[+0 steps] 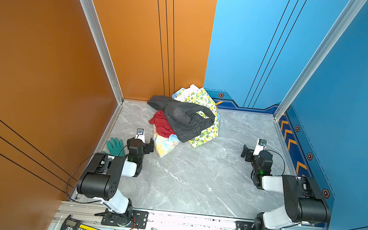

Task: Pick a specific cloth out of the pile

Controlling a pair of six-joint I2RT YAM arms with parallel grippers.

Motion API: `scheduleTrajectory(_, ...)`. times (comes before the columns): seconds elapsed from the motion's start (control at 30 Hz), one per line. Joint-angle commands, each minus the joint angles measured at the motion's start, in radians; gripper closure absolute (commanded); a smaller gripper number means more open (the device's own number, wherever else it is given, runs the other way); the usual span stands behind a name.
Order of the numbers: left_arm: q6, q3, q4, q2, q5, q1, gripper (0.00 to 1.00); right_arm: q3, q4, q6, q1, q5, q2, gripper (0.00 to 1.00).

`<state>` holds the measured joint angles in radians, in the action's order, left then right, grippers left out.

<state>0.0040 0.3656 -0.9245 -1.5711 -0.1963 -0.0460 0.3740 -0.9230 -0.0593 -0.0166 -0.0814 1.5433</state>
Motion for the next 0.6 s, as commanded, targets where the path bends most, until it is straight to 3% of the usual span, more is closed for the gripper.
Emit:
scheduleTrajectory(0.0, 0.008, 0.014, -0.004, 0.008, 0.019, 0.006, 0.02, 0.002, 0.019, 0.001, 0.001, 0.009, 0.005, 0.0)
scheduleTrajectory(0.57, 0.003, 0.013, -0.004, 0.005, 0.014, 0.006, 0.02, 0.002, 0.019, 0.0, 0.002, 0.01, 0.005, 0.0)
